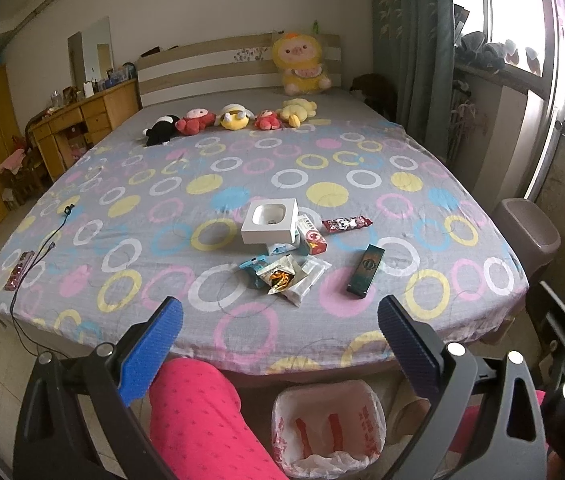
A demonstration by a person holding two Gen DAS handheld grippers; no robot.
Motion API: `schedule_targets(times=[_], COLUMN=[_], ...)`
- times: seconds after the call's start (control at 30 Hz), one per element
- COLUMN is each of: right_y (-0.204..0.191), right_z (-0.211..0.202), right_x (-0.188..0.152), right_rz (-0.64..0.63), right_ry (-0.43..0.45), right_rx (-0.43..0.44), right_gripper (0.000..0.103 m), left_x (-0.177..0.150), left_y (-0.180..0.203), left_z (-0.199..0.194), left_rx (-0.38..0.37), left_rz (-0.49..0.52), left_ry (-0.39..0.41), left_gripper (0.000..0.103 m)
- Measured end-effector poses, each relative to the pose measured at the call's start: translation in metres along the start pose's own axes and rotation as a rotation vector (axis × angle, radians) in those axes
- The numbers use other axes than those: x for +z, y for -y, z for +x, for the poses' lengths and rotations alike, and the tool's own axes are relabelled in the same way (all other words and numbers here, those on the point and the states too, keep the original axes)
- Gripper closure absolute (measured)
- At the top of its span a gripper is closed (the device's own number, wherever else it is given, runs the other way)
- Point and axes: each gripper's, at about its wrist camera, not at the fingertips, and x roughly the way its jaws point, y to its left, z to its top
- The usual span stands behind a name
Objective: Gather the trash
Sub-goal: 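Move left tool to the white square box while right tool approaches the dark green box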
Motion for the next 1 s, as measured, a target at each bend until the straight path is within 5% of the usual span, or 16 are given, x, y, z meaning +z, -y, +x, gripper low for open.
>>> schedule_targets(times=[0.43,1.0], right_y=[0.011,0.011], right_z=[0.052,0.168], right_x=[0.006,0.041], right_rz=[-0.01,0.083], right_ry=[-0.026,-0.258], right_rx=[0.084,0.16], right_gripper=[0.006,0.006], left_x=[0.026,0.093], left_y=[-0.086,-0.106], left_z=[0.055,0.194], left_rx=[0.011,-0.07], left_rz=[-0.1,0.004], left_ry=[-0.102,-0.348], left_gripper=[0.007,0.015])
